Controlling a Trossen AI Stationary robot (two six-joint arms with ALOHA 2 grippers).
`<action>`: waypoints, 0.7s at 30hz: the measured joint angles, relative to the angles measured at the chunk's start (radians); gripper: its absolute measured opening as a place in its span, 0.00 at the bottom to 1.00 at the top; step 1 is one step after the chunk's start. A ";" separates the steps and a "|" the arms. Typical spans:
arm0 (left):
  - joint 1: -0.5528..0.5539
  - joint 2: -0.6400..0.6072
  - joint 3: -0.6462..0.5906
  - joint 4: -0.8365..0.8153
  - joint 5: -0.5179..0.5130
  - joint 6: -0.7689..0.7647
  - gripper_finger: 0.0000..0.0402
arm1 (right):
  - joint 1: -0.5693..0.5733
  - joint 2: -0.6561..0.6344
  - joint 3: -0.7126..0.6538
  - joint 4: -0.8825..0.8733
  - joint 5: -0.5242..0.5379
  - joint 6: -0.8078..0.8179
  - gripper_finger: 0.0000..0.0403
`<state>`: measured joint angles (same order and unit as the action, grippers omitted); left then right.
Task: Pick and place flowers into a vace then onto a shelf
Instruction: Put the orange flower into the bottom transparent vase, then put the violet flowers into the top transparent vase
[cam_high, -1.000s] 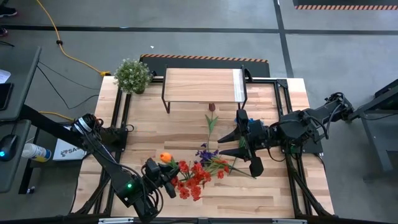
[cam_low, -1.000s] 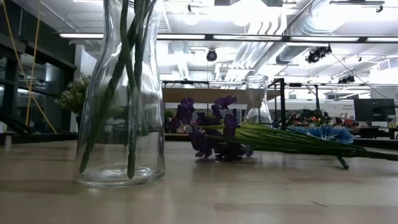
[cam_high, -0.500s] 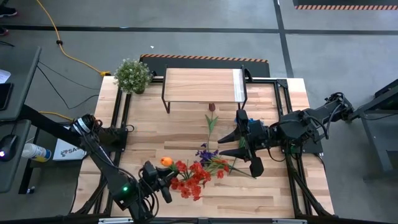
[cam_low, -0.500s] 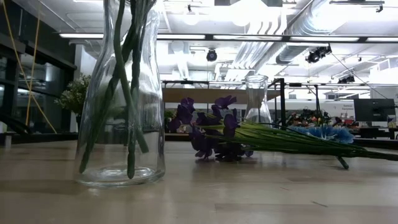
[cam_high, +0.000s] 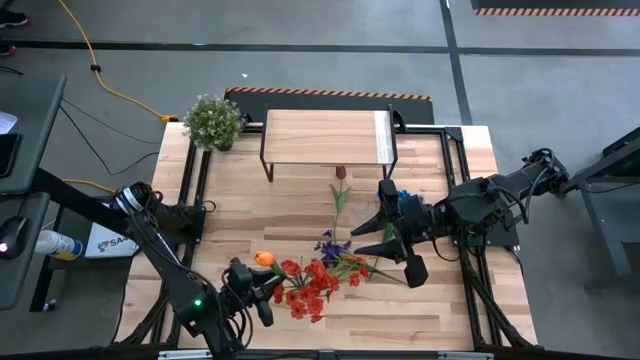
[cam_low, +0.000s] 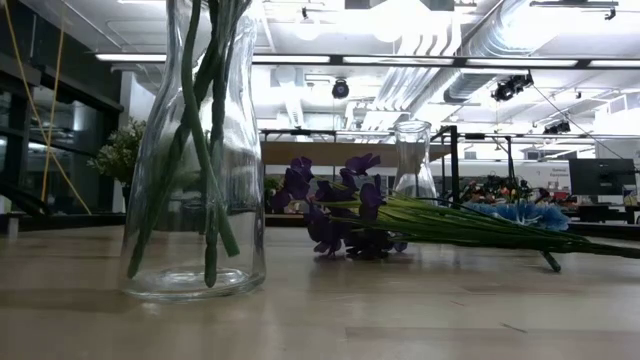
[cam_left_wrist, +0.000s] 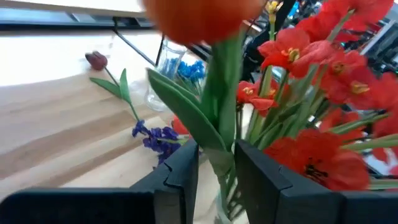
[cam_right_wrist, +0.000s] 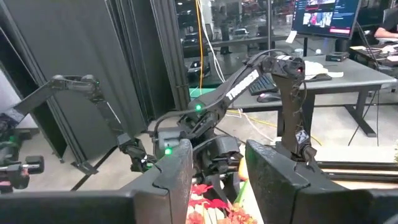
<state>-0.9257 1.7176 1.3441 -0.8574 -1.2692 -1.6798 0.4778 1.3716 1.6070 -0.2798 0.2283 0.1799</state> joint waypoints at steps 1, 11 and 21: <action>0.001 -0.006 0.001 -0.001 0.013 0.000 0.34 | 0.000 0.000 0.000 0.000 0.000 0.001 0.35; -0.020 -0.065 0.001 -0.043 0.208 0.034 0.34 | 0.000 0.000 0.000 -0.006 -0.003 0.001 0.35; -0.044 -0.099 0.000 -0.107 0.275 0.034 0.34 | 0.000 0.000 0.000 -0.011 -0.003 -0.002 0.35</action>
<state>-0.9697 1.6190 1.3441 -0.9648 -0.9943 -1.6463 0.4775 1.3712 1.6070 -0.2905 0.2253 0.1783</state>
